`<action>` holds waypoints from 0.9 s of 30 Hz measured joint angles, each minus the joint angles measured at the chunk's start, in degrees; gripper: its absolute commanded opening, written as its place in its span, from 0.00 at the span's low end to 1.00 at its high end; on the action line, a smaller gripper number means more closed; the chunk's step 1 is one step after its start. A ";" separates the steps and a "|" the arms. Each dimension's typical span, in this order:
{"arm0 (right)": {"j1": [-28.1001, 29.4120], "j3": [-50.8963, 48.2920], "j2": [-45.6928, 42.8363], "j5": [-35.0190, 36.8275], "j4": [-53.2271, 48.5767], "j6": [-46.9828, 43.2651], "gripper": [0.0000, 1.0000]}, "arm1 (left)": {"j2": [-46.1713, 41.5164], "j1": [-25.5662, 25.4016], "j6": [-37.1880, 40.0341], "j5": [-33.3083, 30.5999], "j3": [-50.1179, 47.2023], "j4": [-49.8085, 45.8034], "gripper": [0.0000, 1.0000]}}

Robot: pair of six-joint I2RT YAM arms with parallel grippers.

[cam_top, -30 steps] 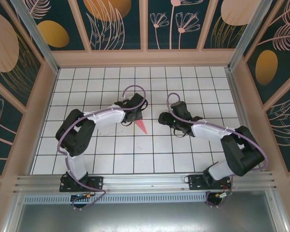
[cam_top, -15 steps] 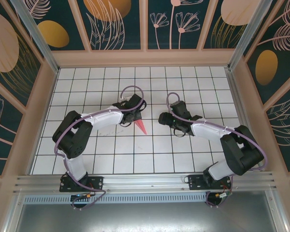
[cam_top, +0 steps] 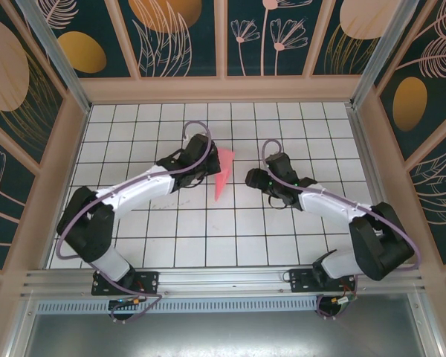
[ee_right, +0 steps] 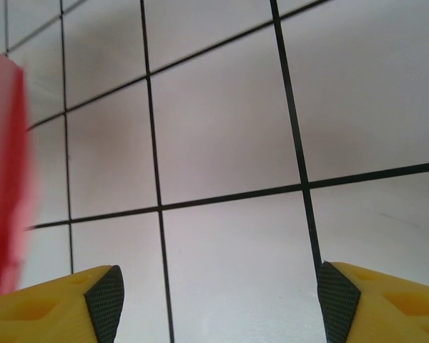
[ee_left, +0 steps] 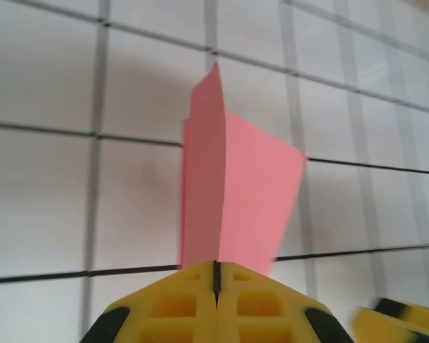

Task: Fold a paper plane with a square sheet of paper (pick it up from the middle)
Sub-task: Turn over a paper plane at the center of the table.

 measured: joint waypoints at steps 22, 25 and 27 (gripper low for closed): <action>9.33 -1.25 4.35 -2.91 10.05 3.63 0.39 | 1.75 0.00 -6.05 9.60 -25.46 30.93 0.00; 11.02 0.04 7.85 -4.24 11.17 4.42 0.36 | 1.75 0.00 -6.60 9.22 -26.27 31.82 0.00; 11.74 0.63 9.27 -4.87 11.87 4.55 0.35 | 1.75 0.00 -6.71 9.07 -26.56 31.98 0.00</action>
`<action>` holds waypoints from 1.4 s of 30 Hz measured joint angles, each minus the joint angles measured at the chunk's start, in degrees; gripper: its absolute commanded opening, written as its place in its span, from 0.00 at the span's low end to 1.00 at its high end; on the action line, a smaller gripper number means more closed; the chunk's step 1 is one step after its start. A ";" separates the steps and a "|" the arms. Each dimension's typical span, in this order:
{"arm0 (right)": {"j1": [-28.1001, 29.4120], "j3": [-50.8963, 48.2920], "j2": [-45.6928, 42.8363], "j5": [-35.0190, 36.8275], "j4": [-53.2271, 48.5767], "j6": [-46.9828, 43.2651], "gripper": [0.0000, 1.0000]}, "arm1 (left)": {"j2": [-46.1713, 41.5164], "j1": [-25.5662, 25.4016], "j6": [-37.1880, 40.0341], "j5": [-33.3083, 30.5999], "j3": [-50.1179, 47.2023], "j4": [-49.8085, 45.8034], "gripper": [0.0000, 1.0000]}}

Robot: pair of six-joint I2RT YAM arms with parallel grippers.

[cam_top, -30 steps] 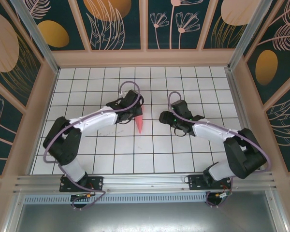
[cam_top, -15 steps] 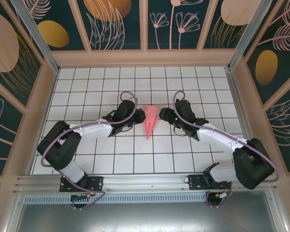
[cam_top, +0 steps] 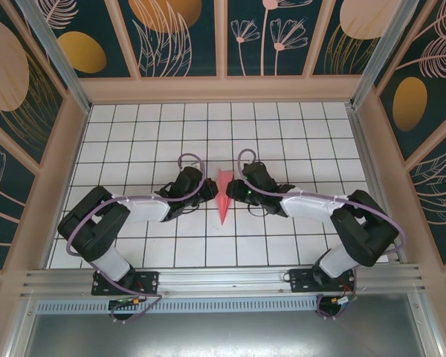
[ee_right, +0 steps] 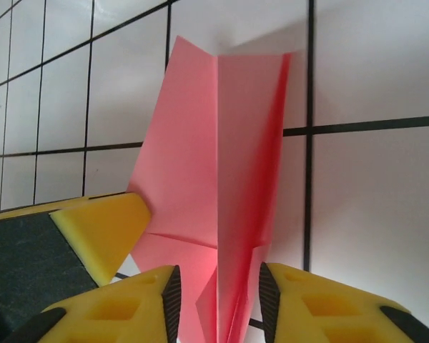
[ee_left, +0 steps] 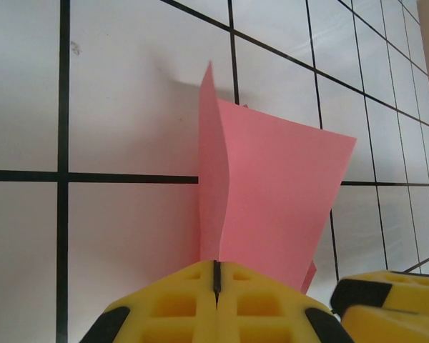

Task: Fold a paper plane with a square sheet of paper (pick it up from the middle)
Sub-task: Turn over a paper plane at the center of the table.

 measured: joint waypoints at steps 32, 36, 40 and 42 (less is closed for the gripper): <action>0.46 3.63 6.56 -1.49 -1.53 1.73 0.56 | 0.09 0.02 -1.31 -1.75 -0.42 0.72 0.00; 0.55 3.61 6.56 -2.43 -1.51 2.56 0.56 | 0.11 0.02 -1.42 -1.75 -0.42 0.72 0.00; 1.05 3.61 6.56 -2.86 -1.81 3.87 0.56 | 0.20 0.11 -1.42 -1.75 -0.42 0.72 0.00; 1.33 3.61 6.56 -3.19 -2.12 4.66 0.55 | 0.20 0.11 -1.42 -1.75 -0.42 0.72 0.00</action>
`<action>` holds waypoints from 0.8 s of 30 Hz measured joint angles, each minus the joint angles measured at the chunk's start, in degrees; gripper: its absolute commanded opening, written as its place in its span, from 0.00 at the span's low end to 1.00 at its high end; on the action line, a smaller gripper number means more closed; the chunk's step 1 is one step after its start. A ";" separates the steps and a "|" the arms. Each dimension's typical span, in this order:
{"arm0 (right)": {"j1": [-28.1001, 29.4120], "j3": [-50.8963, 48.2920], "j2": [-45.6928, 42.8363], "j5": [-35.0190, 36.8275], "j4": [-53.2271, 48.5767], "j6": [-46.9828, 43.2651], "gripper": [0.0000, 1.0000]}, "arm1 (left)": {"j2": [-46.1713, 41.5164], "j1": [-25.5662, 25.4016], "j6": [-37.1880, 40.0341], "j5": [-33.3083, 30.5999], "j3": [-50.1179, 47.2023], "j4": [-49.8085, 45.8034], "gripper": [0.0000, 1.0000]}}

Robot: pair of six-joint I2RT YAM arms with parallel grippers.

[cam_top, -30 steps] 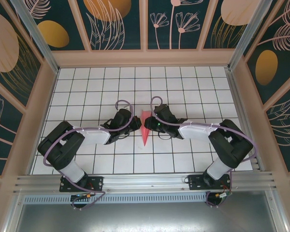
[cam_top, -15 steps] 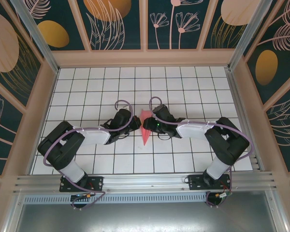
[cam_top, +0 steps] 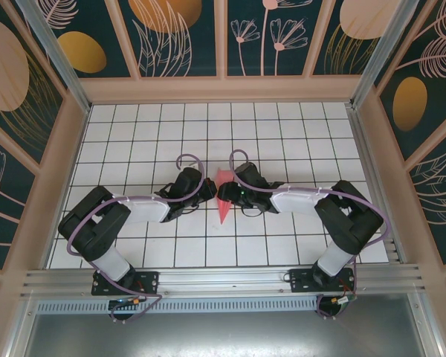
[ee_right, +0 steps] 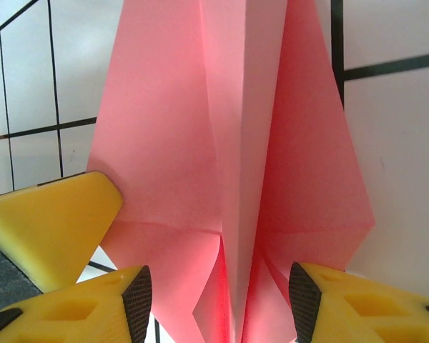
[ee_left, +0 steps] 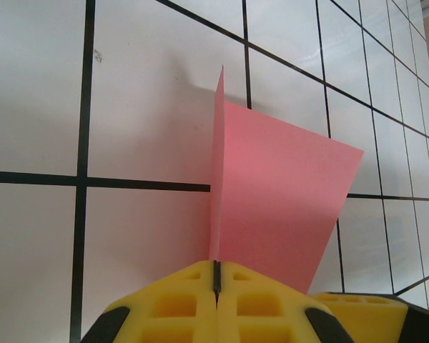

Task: Fold a paper plane with a square sheet of paper (pick it up from the middle)
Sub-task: Turn over a paper plane at the center of the table, then move the paper plane to the top-center of the table.

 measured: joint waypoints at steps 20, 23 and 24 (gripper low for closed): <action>1.81 0.55 0.74 -2.08 -2.36 4.81 0.40 | 0.00 0.00 0.00 0.02 0.00 0.00 0.00; 1.88 1.55 2.32 -1.40 -3.30 4.92 0.35 | 0.00 0.02 0.00 0.04 -0.04 0.02 0.00; 1.92 2.01 2.82 -1.03 -3.87 4.85 0.33 | 0.00 0.02 0.00 0.04 -0.07 0.02 0.00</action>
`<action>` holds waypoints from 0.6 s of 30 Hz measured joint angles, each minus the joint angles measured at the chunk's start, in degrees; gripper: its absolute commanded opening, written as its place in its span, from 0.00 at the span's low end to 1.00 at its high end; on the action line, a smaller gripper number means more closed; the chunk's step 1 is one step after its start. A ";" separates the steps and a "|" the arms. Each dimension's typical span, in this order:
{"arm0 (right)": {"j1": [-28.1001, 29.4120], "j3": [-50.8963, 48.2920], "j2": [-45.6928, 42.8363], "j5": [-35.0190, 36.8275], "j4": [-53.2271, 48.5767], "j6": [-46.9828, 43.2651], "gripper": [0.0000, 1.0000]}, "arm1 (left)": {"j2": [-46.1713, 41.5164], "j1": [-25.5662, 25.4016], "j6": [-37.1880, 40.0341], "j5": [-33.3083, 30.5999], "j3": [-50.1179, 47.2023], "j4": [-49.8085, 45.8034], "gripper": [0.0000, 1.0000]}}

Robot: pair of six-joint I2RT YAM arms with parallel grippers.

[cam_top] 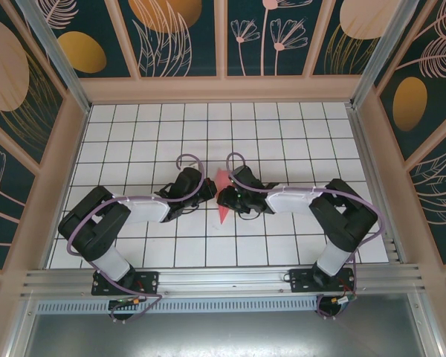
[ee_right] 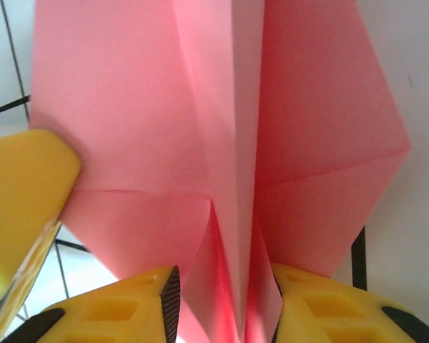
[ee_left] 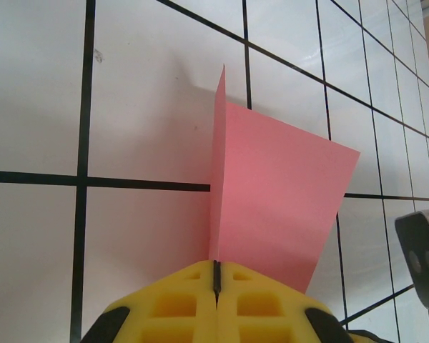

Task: Fold a paper plane with a square sheet of paper (pick it up from the middle)
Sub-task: Move the paper plane to the top-center of the table.

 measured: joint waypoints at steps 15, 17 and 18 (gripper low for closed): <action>0.11 8.81 4.98 8.35 -11.30 -4.98 0.08 | -5.51 0.90 0.50 -3.61 -0.04 -5.25 0.75; -0.24 9.70 4.50 10.47 -14.32 -6.97 0.09 | -7.52 1.62 0.63 -5.70 -0.02 -7.30 0.82; -0.63 10.10 4.22 11.21 -15.63 -8.17 0.09 | -8.33 2.01 0.74 -6.71 -0.02 -8.48 0.85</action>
